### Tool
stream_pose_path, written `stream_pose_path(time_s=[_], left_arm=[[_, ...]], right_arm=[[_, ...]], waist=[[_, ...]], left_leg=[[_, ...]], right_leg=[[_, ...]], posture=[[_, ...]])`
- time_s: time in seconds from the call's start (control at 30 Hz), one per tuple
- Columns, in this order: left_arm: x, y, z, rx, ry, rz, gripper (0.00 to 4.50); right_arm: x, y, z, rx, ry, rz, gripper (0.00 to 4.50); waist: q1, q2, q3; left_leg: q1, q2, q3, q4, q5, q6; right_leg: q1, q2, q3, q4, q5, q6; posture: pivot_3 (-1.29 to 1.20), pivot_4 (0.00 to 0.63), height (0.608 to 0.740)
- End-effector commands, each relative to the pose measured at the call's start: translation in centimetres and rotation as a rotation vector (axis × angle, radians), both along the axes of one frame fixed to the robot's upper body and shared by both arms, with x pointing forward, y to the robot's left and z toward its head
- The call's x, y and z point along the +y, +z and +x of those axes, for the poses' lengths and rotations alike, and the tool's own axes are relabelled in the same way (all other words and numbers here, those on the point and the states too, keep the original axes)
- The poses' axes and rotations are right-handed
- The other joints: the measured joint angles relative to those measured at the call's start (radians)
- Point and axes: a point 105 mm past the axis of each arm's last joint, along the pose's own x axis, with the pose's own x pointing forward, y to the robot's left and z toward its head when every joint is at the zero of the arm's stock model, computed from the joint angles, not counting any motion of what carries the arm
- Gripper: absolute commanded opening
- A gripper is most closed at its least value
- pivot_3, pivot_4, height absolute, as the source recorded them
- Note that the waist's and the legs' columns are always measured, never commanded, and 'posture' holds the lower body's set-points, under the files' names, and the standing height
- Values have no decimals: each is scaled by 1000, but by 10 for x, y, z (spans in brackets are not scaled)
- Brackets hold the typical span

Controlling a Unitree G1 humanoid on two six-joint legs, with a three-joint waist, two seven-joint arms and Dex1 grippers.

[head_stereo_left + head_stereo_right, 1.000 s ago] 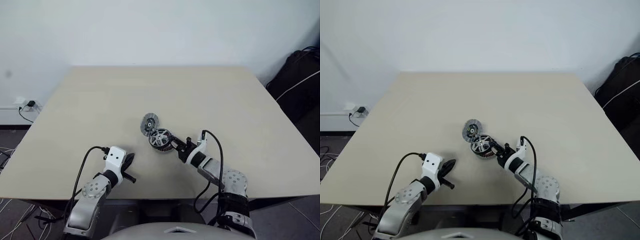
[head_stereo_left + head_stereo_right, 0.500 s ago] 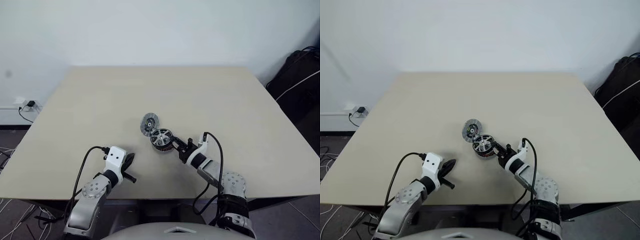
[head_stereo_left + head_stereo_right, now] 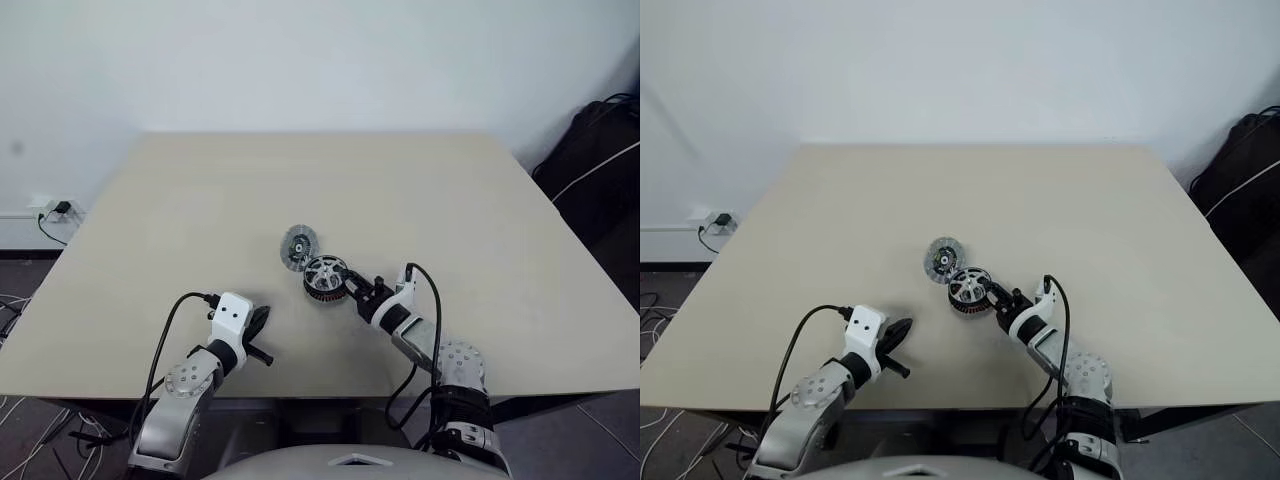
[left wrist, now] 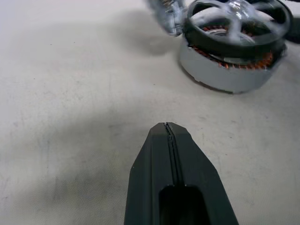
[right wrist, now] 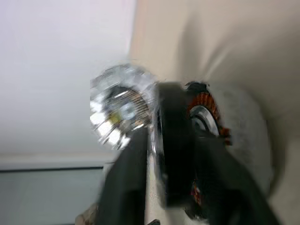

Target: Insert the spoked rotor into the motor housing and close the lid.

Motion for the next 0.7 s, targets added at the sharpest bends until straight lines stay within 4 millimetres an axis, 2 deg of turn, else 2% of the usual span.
stream_pose_path(time_s=[0.03, 0.13, 0.43, 0.57, 0.7], left_arm=[[-5, 16, 6, -67, -6, -20, 0], [-5, 16, 6, -65, -6, -22, 0], [-8, 12, 6, -58, -12, -30, 0], [-10, 12, 6, -57, -20, -35, 0], [-14, 12, 7, -59, -32, -40, 0]], right_arm=[[-4, 7, 4, -27, -12, -8, 2722], [-12, 9, 3, -34, -21, -31, 3696], [-38, 22, -1, -68, -64, -153, 3696], [-42, 30, 1, -89, -86, -338, 3696], [-27, 55, 8, -303, -50, -727, 2703]], waist=[[-1, -1, -1], [-1, -2, -1], [6, -2, -1], [2, 0, 0], [1, 0, 0]], left_leg=[[0, 0, 0, 0, 0, 0], [1, 0, 0, 0, -1, 1], [0, -1, 0, 0, 0, 0], [-1, 0, 0, -1, 0, 0], [-1, 0, 0, -1, 0, 0]], right_leg=[[0, 0, 0, 0, 0, 0], [1, 0, 0, 0, 0, 0], [0, -1, 0, -1, 0, 0], [-1, -1, 0, 0, -1, -1], [-1, -1, 0, 0, -1, 0]], posture=[[0, 0, 740], [0, 0, 740], [0, 0, 740], [0, 0, 740], [0, 0, 740]])
